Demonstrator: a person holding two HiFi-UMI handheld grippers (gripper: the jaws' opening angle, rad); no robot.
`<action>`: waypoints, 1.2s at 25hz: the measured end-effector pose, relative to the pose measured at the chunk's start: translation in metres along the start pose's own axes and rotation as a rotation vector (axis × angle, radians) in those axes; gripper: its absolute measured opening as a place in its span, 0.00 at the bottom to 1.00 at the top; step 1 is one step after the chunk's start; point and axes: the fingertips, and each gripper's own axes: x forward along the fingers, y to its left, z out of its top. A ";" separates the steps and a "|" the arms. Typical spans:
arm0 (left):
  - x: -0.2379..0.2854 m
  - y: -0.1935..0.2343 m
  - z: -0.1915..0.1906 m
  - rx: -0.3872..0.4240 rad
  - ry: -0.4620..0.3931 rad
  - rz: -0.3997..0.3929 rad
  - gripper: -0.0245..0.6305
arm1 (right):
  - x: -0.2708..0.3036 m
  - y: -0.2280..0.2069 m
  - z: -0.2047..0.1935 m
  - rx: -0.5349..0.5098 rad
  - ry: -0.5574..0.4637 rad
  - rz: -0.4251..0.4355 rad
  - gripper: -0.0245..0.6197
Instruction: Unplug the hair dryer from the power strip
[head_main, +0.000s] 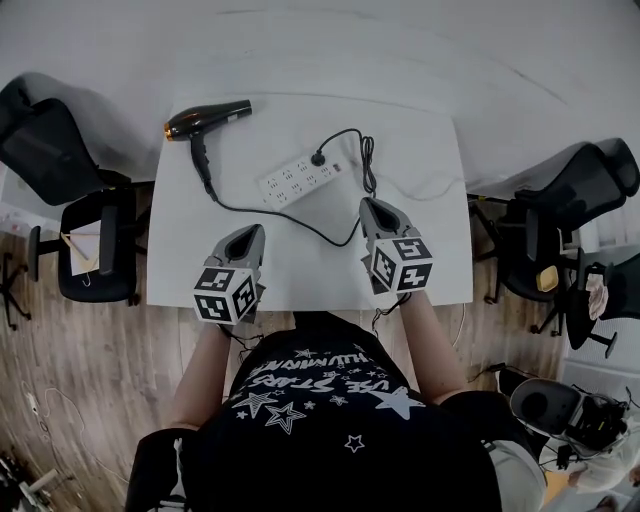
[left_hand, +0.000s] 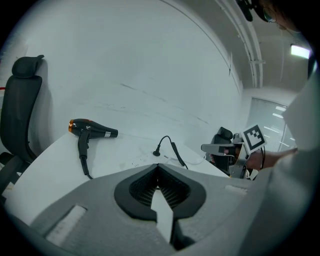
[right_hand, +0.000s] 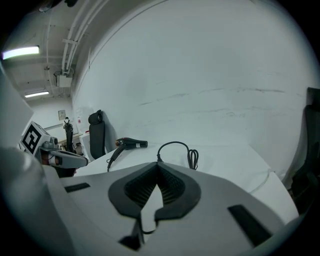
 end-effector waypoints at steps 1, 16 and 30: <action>0.006 0.001 0.003 0.003 0.001 -0.001 0.05 | 0.005 -0.003 0.002 0.003 -0.001 0.001 0.05; 0.074 0.027 0.016 -0.014 0.063 0.008 0.05 | 0.074 -0.029 0.006 0.032 0.069 0.036 0.05; 0.111 0.051 -0.001 -0.050 0.144 0.009 0.05 | 0.115 -0.030 -0.004 0.051 0.124 0.055 0.05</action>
